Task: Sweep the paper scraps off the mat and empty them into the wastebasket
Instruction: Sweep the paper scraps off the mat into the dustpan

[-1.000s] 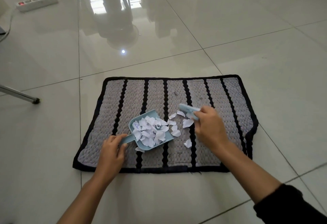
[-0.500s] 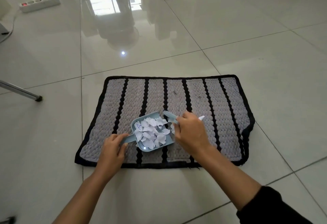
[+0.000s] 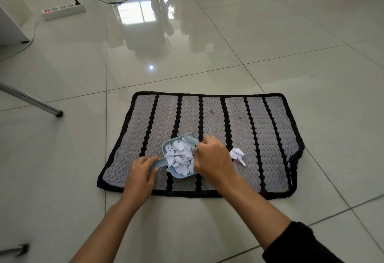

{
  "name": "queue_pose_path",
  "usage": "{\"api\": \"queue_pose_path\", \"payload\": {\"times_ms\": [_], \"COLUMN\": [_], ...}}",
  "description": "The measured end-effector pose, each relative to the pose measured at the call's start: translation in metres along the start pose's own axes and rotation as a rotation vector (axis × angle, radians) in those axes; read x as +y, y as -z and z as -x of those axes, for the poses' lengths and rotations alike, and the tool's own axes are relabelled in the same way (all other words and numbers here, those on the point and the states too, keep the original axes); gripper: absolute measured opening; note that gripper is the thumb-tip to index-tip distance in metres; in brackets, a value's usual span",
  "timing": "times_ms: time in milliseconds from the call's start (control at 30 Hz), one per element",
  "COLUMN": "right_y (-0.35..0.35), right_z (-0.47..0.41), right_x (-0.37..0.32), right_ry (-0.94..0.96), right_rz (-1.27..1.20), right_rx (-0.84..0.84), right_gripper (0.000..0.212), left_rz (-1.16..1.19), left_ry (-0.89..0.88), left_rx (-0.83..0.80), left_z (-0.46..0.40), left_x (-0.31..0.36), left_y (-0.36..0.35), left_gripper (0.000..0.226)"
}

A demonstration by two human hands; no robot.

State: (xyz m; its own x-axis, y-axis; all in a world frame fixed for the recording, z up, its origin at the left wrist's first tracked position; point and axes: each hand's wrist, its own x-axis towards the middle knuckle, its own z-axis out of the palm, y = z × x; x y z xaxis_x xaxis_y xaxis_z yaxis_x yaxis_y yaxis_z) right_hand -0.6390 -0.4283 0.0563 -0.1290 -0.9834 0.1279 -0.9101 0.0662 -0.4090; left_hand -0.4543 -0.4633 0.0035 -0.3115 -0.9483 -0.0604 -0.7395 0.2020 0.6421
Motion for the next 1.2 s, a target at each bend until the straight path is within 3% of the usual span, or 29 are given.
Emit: {"api": "queue_pose_path", "payload": {"times_ms": [133,333,533,767,900,1067,1200], "right_y": [0.019,0.046,0.011,0.031,0.047,0.037,0.043], "right_z": [0.006,0.030,0.040,0.036,0.030,0.039,0.045], "right_x": [0.019,0.077,0.051,0.048,0.066,0.077,0.076], "right_ry": [-0.009,-0.249,-0.113,-0.131,-0.170,-0.204,-0.186], "right_rz": [-0.026,0.066,0.077,-0.144,-0.104,-0.083,-0.094], "right_rx": [0.072,0.210,0.038,0.190,0.310,0.293,0.372], "right_gripper": [0.012,0.018,0.013,0.022,0.017,0.015,0.006], "left_rz": [0.005,0.024,0.027,0.025,0.034,0.033,0.035], "left_ry": [-0.017,-0.022,-0.066,-0.066,-0.069,-0.061,-0.057], "left_rx": [0.008,-0.025,-0.045,-0.022,-0.031,-0.048,-0.045], "left_z": [0.003,0.012,0.019,0.020,0.020,0.019,0.019], "left_x": [0.000,-0.001,0.010,0.010,0.009,0.007,0.007], "left_y": [0.000,-0.004,-0.010,-0.014,-0.015,-0.014,-0.015], "left_gripper": [0.030,0.031,0.032,0.031,0.031,0.031,0.030]}}
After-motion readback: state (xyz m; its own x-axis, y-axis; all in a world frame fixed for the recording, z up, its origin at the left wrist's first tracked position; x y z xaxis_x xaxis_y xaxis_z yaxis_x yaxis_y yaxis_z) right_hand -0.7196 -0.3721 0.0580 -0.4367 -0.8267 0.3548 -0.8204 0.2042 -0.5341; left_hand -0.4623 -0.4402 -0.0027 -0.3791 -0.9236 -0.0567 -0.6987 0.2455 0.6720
